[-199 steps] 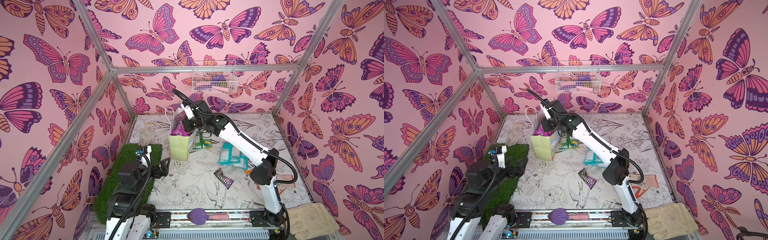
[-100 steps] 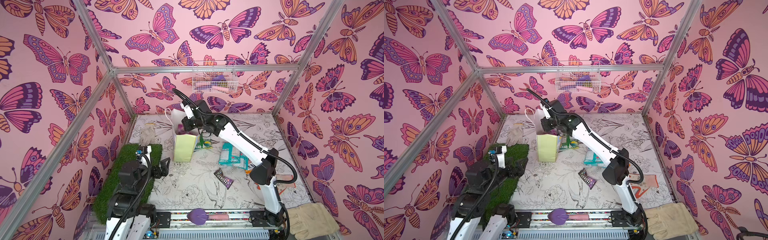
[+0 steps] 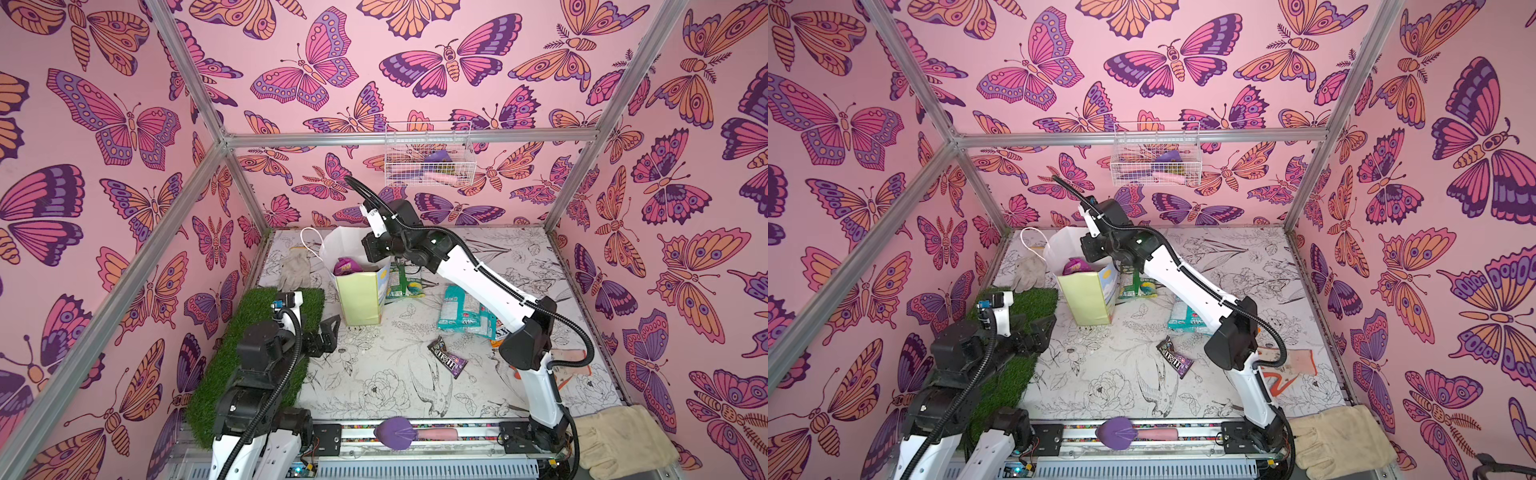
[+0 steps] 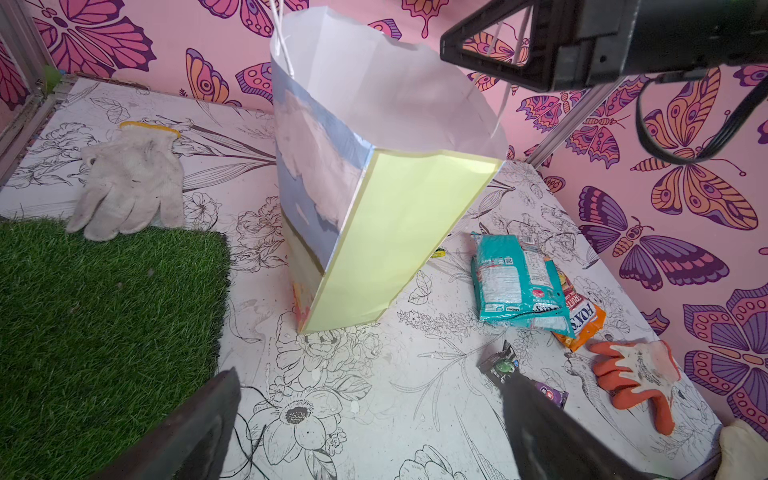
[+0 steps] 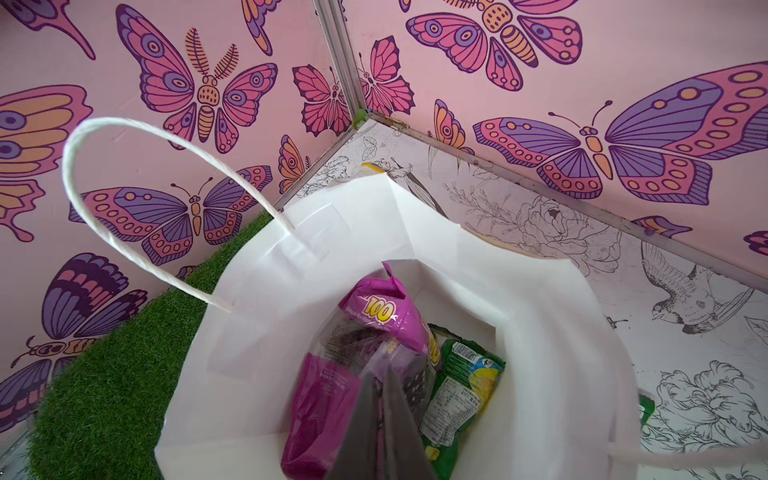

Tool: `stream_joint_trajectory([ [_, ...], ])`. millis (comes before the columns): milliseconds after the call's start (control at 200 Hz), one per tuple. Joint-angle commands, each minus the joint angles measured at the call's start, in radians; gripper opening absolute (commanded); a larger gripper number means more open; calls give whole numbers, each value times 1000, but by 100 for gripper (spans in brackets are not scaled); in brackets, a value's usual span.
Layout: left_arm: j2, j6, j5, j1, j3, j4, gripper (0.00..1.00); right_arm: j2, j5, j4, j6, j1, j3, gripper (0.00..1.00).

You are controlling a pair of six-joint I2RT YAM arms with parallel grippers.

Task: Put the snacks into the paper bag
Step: 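Open the right gripper to release the candy bag inside the paper bag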

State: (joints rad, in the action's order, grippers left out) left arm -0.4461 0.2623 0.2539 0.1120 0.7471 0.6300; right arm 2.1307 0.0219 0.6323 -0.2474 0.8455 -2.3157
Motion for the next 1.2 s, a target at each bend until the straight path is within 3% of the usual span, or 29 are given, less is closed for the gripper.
stream_joint_trajectory([
  [0, 10, -13, -8, 5, -13, 15, 100, -27, 18, -4, -7, 17, -16, 11],
  [476, 12, -12, -8, 4, -13, 15, 100, -168, 22, -20, 13, 47, 60, 57],
  [1031, 11, -12, -7, 4, -14, 16, 100, -334, -98, -38, 9, 49, 218, 91],
  [1071, 10, -12, -7, 3, -14, 15, 100, -340, -111, -38, 10, 48, 228, 100],
  [1197, 10, -12, -7, 4, -14, 15, 100, -360, -146, -40, 12, 46, 255, 99],
])
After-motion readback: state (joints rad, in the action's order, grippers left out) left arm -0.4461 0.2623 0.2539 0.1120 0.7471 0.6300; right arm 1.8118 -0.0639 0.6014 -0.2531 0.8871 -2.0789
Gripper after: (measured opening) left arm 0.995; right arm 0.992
